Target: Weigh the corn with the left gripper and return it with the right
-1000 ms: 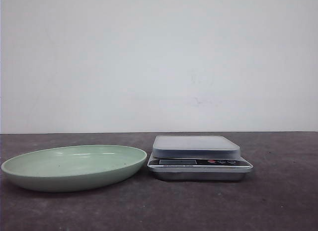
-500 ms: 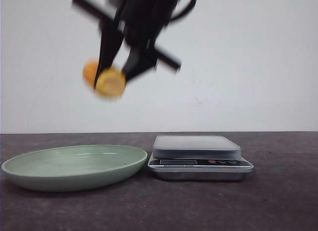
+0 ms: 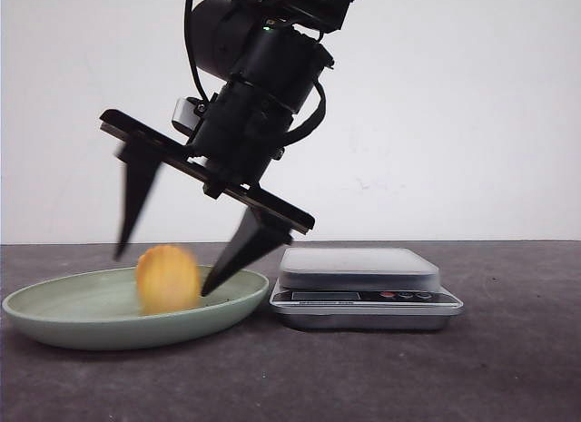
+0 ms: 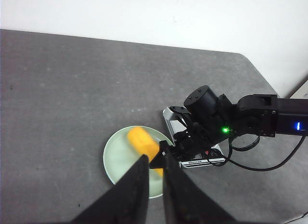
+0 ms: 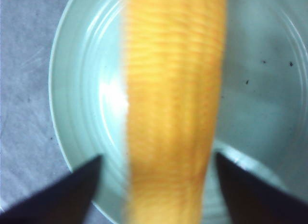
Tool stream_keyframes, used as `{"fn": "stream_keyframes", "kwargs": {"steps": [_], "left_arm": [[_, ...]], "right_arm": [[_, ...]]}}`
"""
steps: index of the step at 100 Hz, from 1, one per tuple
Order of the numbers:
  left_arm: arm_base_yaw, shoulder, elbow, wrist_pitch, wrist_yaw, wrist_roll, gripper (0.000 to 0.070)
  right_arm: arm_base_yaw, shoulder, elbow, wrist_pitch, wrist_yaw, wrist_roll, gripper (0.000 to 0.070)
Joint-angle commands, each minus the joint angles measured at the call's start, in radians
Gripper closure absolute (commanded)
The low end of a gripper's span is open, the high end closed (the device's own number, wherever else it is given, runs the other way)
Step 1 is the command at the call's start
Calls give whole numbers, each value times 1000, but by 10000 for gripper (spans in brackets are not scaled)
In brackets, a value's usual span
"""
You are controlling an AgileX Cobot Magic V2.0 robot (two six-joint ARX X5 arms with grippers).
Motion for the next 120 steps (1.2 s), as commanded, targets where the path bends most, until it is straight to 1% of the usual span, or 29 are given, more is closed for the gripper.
{"fn": "stream_keyframes", "kwargs": {"steps": [1, 12, 26, 35, 38, 42, 45, 48, 54, 57, 59, 62, 65, 70, 76, 88, 96, 103, 108, 114, 120], "left_arm": [[-5, 5, 9, -53, -4, 2, 685], [-5, 5, -3, -53, -4, 2, 685], [-5, 5, -30, -53, -3, 2, 685], [-5, 5, -54, -53, -3, 1, 685], [-5, 5, -61, -53, -2, 1, 685], [-5, 5, -70, -53, -3, -3, 685], [-5, 5, -76, -53, -3, -7, 685], [-5, 5, -82, -53, -3, -10, 685], [-5, 5, -93, -53, -4, -10, 685], [-5, 5, -98, -53, -4, -10, 685], [-5, 5, -101, -53, -7, -12, 685], [-5, 5, -106, -53, -16, -18, 685], [-5, 5, -111, -53, -32, -25, 685], [-5, 5, -117, -53, -62, -32, 685], [-5, 5, -122, -53, -90, -32, 685], [-6, 5, -123, -53, -137, -29, 685], [-6, 5, -124, -53, -189, -28, 685], [-6, 5, -124, -53, -228, -28, 685], [-6, 5, -124, -53, -240, -28, 685], [-6, 5, -123, -53, -241, -28, 685], [-6, 5, -123, -53, -242, -30, 685]], "right_arm": [[11, 19, 19, 21, -5, -16, 44], [-26, -16, 34, 23, -34, -63, 44], [-100, -87, 111, -3, -56, -87, 44], [-145, -151, 187, -45, -53, -148, 48], [-159, -178, 212, -66, -47, -177, 69], [-174, -212, 243, -101, -36, -225, 154], [-182, -243, 260, -127, -14, -267, 247], [-188, -278, 268, -149, 20, -313, 355], [-192, -351, 269, -186, 119, -400, 572], [-192, -388, 269, -205, 180, -440, 655], [-192, -413, 269, -215, 222, -459, 697], [-190, -449, 268, -225, 273, -475, 700], [-187, -485, 265, -225, 303, -486, 700], [-181, -544, 261, -214, 320, -507, 700], [-169, -621, 246, -173, 324, -552, 700], [-135, -783, 164, -17, 323, -683, 700], [-117, -884, 71, 113, 330, -758, 700], [-116, -961, -18, 208, 377, -768, 700], [-118, -1004, -71, 238, 410, -768, 700], [-119, -1041, -116, 242, 436, -768, 700], [-120, -1062, -133, 201, 464, -767, 700]]}}
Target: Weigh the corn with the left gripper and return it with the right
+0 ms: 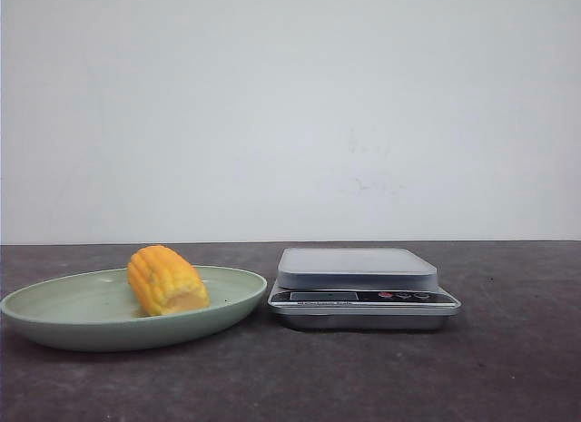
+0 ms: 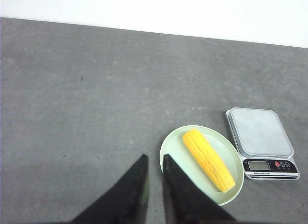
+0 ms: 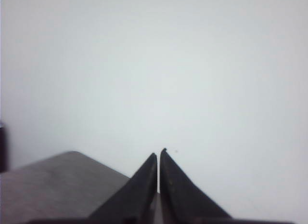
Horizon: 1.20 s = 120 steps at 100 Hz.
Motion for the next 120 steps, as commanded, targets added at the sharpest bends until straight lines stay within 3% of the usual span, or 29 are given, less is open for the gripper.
{"fn": "stream_keyframes", "kwargs": {"steps": [1, 12, 75, 89, 106, 113, 120], "left_arm": [[-6, 6, 13, -52, -6, -4, 685], [-6, 6, 13, -51, -4, -36, 684], [-6, 6, 14, -51, -6, -39, 684], [-6, 6, 14, -51, -6, -39, 684], [-6, 6, 14, -51, -6, -39, 684], [-6, 6, 14, -51, -6, -39, 684], [-6, 6, 14, -51, -6, -39, 684]], "right_arm": [[6, 19, -8, -44, 22, -21, 700], [6, 6, -8, -102, 38, -21, 700], [3, -3, -9, -103, 38, -21, 700], [-78, -44, -9, -116, 28, -20, 700], [-248, -147, -27, -294, 0, -40, 700], [-316, -202, -86, -356, -10, -42, 700], [-381, -270, -211, -327, -9, -11, 700]]}}
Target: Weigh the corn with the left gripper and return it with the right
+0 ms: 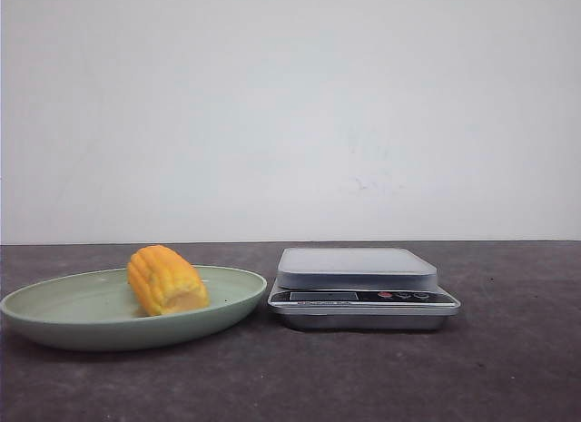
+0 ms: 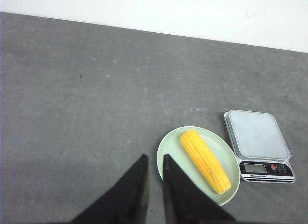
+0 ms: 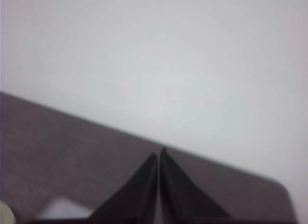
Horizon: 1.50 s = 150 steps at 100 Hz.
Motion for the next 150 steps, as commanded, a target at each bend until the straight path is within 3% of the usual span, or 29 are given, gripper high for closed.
{"fn": "stream_keyframes", "kwargs": {"steps": [1, 14, 29, 40, 54, 71, 150], "left_arm": [[-6, 6, 14, -51, -6, -6, 684], [-6, 5, 14, -51, -6, -6, 684], [-6, 5, 14, -51, -6, -6, 684], [-6, 6, 14, -51, -6, -6, 684], [-6, 5, 14, -51, -6, -6, 684], [-6, 5, 15, -51, -6, -6, 684], [-6, 5, 15, -51, -6, -6, 684]], "right_arm": [[-47, -34, -112, 28, -7, 26, 700], [-156, -179, -490, 298, -23, 88, 700], [-238, -387, -903, 589, -127, 150, 700], [-264, -528, -1074, 616, -152, 211, 700], [-283, -637, -1200, 615, -175, 220, 700], [-298, -655, -1208, 467, -212, 241, 700], [-306, -655, -1207, 481, -218, 229, 700]]}}
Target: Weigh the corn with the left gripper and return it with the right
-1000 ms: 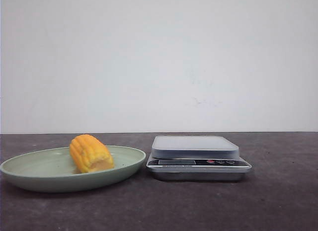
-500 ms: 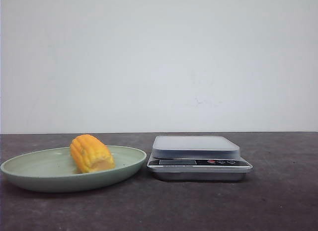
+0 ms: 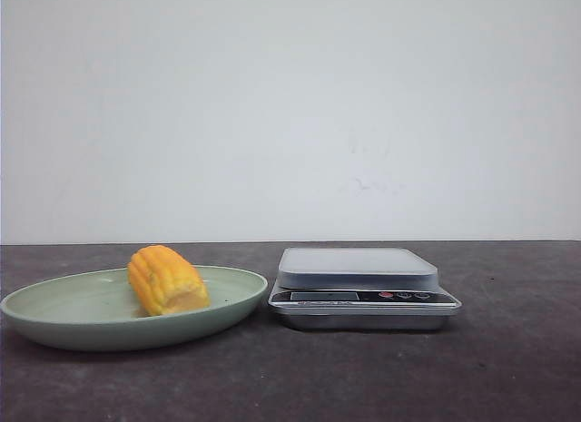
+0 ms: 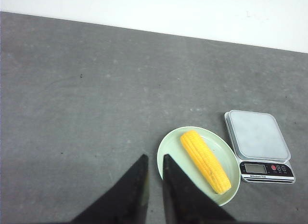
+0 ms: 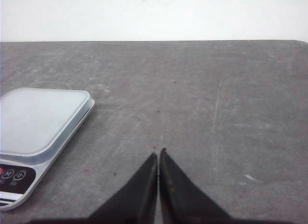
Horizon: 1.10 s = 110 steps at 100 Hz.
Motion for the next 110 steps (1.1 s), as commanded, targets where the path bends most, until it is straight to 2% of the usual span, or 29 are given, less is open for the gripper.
{"fn": "stream_keyframes", "kwargs": {"steps": [1, 51, 58, 63, 79, 91, 99, 110], "left_arm": [[-6, 6, 15, -51, -6, -5, 684], [-6, 6, 15, -51, -6, -5, 684], [-5, 6, 15, -51, -5, 49, 684], [-5, 5, 16, -51, -5, 57, 684], [61, -13, 16, -51, 2, 53, 684], [103, -31, 13, -43, -2, 19, 684], [114, -60, -21, 31, -24, 51, 684], [153, -151, -182, 320, 8, 164, 684]], "right_arm": [[-2, -1, -2, 9, -3, 3, 700], [-2, -1, -2, 9, -3, 3, 700], [-2, -1, -2, 9, -3, 3, 700], [-2, -1, -2, 9, -3, 3, 700], [-2, -1, -2, 9, -3, 3, 700], [-2, -1, -2, 9, -3, 3, 700], [-2, -1, -2, 9, -3, 3, 700], [-2, -1, -2, 9, -3, 3, 700]]}}
